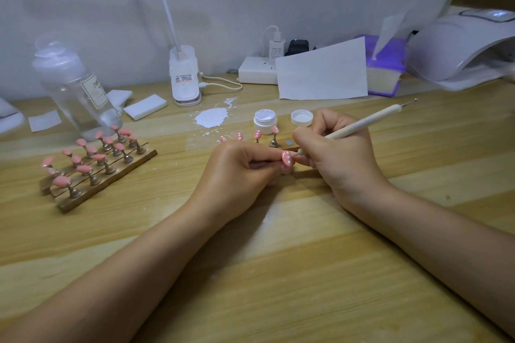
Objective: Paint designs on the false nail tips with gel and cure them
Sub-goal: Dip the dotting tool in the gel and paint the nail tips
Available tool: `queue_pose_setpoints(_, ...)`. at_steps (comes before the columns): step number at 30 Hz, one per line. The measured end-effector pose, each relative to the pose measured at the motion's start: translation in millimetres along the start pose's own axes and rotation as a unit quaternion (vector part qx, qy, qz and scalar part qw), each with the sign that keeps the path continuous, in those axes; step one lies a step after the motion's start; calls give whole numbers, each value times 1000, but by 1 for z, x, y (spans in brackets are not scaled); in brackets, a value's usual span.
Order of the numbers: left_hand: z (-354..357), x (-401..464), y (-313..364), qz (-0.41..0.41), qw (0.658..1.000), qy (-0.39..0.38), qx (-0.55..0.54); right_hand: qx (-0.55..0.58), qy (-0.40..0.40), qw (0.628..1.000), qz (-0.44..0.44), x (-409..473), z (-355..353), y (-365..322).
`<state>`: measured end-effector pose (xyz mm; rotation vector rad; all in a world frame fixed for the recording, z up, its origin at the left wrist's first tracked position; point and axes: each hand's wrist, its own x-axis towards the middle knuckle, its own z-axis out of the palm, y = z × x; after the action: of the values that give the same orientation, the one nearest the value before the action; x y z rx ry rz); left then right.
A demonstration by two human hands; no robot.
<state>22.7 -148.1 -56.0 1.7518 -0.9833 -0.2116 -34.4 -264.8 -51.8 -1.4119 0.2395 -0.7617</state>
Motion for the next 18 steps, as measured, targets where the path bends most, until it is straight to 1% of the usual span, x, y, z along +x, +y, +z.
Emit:
queue_pose_setpoints(6, 0, 0, 1, 0, 1000, 0, -7, -4, 0, 1000, -3, 0, -1, 0)
queue_pose_setpoints(11, 0, 1, -1, 2, 1000, -5, 10, -1, 1, 1000, 0, 0, 0, -1)
queue_pose_setpoints(18, 0, 1, 0, 13, 1000, -7, 27, 33, 21, 999, 32, 3, -2, 0)
